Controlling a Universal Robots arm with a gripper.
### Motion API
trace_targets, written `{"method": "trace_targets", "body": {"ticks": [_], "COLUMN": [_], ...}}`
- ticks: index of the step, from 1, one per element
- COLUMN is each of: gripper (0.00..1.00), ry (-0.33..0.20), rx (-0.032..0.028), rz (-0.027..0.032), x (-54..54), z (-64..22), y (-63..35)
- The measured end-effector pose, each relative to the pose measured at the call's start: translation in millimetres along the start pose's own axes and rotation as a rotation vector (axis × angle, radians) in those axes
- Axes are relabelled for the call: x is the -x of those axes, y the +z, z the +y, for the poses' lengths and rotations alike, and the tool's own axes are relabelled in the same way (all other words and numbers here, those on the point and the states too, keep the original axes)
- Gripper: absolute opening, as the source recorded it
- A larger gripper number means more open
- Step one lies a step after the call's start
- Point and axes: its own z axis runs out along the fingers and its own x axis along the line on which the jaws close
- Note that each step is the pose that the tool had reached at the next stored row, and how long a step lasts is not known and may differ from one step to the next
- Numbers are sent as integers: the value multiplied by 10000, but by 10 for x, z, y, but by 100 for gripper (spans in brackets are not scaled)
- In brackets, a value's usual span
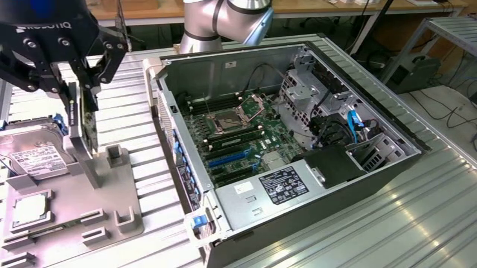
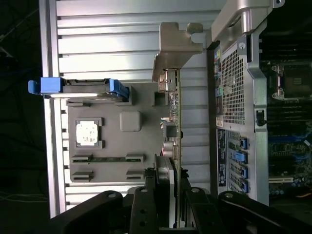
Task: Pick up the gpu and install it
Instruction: 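Pick up the gpu and move the gpu toward the slot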
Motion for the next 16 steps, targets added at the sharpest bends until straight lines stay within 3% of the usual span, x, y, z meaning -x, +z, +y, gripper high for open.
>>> {"method": "trace_targets", "body": {"ticks": [9,16], "gripper": [28,28], "ry": [2,2], "rx": [-1,-1], "rz": [2,2], "x": [285,312], "z": [11,11], "y": [0,1]}}
